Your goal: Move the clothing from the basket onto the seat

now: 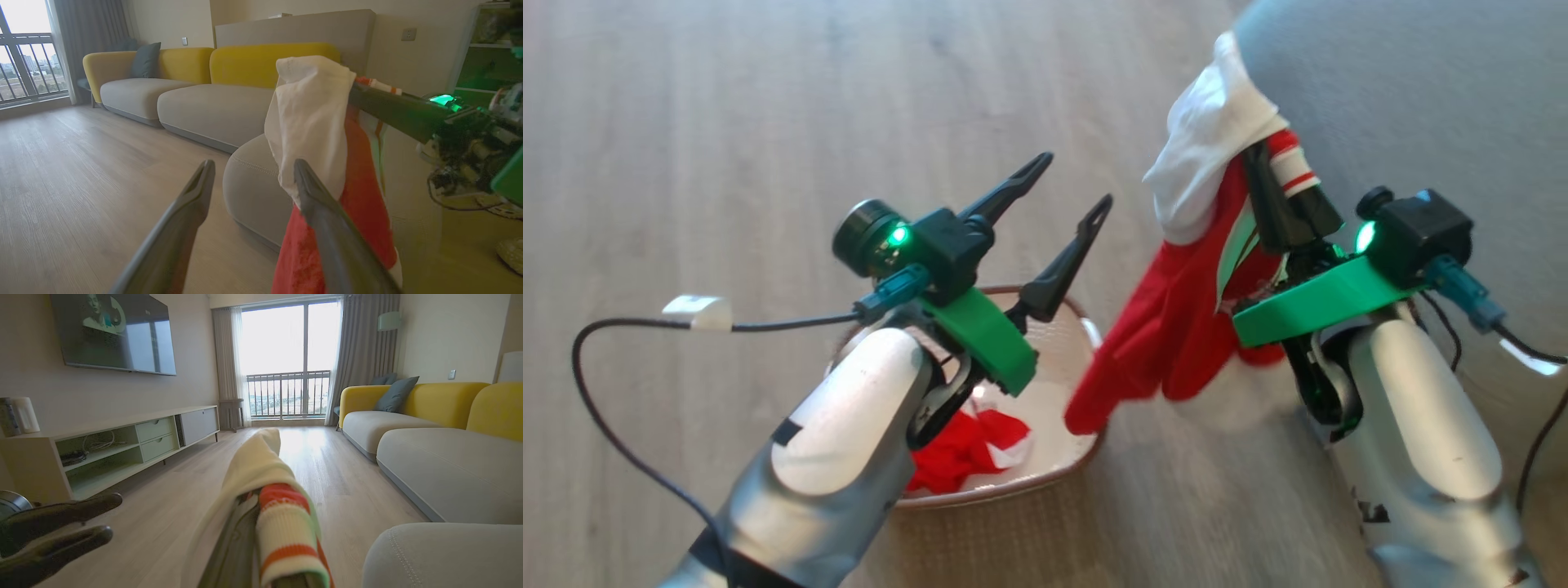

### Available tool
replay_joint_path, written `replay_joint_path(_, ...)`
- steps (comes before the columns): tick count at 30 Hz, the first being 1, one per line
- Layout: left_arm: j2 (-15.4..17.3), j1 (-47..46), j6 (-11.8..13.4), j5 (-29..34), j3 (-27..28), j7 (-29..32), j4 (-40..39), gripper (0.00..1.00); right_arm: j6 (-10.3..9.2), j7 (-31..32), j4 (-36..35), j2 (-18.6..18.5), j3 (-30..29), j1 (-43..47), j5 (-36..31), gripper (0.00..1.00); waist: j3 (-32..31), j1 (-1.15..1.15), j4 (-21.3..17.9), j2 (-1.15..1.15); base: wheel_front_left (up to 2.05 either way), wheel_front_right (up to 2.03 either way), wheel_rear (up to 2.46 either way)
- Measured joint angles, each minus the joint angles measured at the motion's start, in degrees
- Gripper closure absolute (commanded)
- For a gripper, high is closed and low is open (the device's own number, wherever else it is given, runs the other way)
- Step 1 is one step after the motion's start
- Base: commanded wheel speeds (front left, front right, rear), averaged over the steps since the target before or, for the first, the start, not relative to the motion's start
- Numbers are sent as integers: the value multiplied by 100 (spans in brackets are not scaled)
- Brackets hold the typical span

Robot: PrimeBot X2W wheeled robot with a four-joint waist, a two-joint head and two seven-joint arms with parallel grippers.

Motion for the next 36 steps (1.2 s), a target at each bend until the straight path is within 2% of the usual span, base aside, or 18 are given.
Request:
replay_joint_path(3,56,57,0,21,37,0,1,0,0,0,-82,2,-42,1,0,100,49,0,-209,0,0,0,0)
replay_joint_path(4,114,97,-36,43,64,0,1,0,0,0,-153,2,-47,2,0,100,94,0,-427,0,0,0,0)
replay_joint_path(13,299,347,-44,148,235,0,-138,0,0,-1,-424,13,13,54,77,100,254,0,-1416,0,0,0,0)
replay_joint_path(17,307,365,-44,151,98,0,-200,0,0,-1,-622,16,-224,316,68,100,329,0,-1732,0,0,0,0)
replay_joint_path(27,419,347,-45,82,-125,0,-401,0,0,-1,-1223,35,-834,949,-37,100,493,0,-1956,0,0,0,0)
replay_joint_path(31,609,385,-45,82,-29,0,-690,0,0,-1,-1370,51,-849,1084,-180,100,618,0,-1959,0,0,0,0)
replay_joint_path(36,892,592,-45,85,69,0,-1073,0,0,-1,-1463,53,-840,962,-699,100,885,0,-1950,0,0,0,0)
